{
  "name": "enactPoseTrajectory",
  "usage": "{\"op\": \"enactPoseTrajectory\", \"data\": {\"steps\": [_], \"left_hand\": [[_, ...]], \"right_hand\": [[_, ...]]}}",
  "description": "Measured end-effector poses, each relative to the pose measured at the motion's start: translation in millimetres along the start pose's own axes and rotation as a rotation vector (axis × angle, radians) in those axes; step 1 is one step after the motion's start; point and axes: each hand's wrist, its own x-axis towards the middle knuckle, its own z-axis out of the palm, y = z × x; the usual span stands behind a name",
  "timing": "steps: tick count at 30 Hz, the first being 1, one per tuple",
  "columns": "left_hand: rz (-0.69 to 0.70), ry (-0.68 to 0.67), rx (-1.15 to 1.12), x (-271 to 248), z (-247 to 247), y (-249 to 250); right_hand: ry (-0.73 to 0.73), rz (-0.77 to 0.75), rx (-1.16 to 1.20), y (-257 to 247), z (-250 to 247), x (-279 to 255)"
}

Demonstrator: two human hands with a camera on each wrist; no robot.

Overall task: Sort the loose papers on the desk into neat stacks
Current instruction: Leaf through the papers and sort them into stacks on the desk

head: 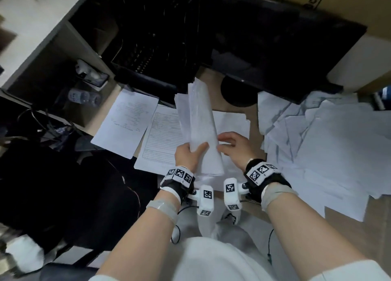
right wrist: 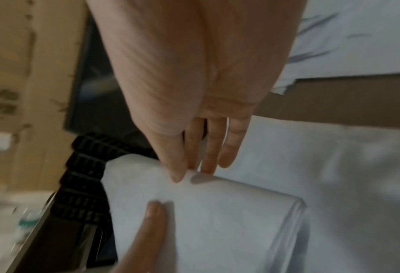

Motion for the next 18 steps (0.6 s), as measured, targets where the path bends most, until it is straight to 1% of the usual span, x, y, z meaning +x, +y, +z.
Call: {"op": "enactPoseTrajectory", "data": {"steps": [3, 5, 7, 9, 11, 14, 16, 18], "left_hand": [[0.007, -0.021, -0.092, -6, 15, 11], [-0.019, -0.06, -0.184, -10, 20, 18], [-0.044, -0.093, -0.241, -11, 24, 19], [-0.051, -0.113, -0.269, -13, 25, 22], [-0.029, -0.136, -0.247, -15, 28, 25], [0.082, -0.136, -0.084, -17, 31, 26], [0.094, -0.104, -0.044, -15, 30, 22], [0.077, -0.072, -0.081, -10, 23, 16]], "right_hand": [[-0.024, -0.035, -0.038, -5, -10, -1], [-0.041, -0.056, -0.045, -9, -19, -5], [-0.045, -0.056, -0.013, -12, -25, -7], [-0.044, -0.024, 0.043, -17, -28, -10], [-0.054, 0.033, 0.084, -19, -29, -13], [-0.092, 0.099, 0.051, -19, -30, -17], [-0.039, 0.109, -0.033, -15, -30, -14], [0.057, 0.103, -0.111, -8, -32, -9]]}}
